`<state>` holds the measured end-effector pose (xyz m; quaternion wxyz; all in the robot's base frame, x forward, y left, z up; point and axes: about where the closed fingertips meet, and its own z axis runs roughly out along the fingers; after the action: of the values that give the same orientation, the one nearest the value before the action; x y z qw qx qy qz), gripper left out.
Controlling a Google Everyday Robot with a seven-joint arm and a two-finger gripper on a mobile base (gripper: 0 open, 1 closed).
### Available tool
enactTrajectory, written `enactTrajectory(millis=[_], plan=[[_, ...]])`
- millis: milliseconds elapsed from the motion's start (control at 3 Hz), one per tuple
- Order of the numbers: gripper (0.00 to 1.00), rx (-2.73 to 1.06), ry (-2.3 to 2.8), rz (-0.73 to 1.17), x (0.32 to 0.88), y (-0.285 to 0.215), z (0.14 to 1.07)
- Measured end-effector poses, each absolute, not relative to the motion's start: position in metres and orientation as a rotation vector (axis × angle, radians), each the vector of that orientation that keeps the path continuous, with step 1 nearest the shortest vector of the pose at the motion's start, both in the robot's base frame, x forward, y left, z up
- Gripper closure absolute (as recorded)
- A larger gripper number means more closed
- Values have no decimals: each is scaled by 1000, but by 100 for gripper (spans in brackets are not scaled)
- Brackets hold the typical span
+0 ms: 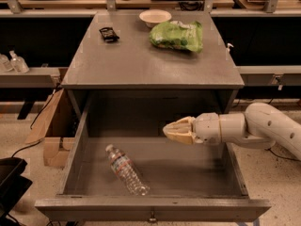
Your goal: Pick water bottle from top drawer and place on counter
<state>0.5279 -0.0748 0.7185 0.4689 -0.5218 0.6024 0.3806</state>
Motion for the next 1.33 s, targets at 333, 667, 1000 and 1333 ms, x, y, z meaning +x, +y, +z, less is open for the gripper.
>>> enactTrajectory(millis=[333,667,1000,1333], plan=[[66,-1282,1475,937,528,-73,719],[43,-1285,1472,941,527,-70,719],[20,-1318,1551,920,530,-67,721],[0,-1409,1739,833,534,-58,724]])
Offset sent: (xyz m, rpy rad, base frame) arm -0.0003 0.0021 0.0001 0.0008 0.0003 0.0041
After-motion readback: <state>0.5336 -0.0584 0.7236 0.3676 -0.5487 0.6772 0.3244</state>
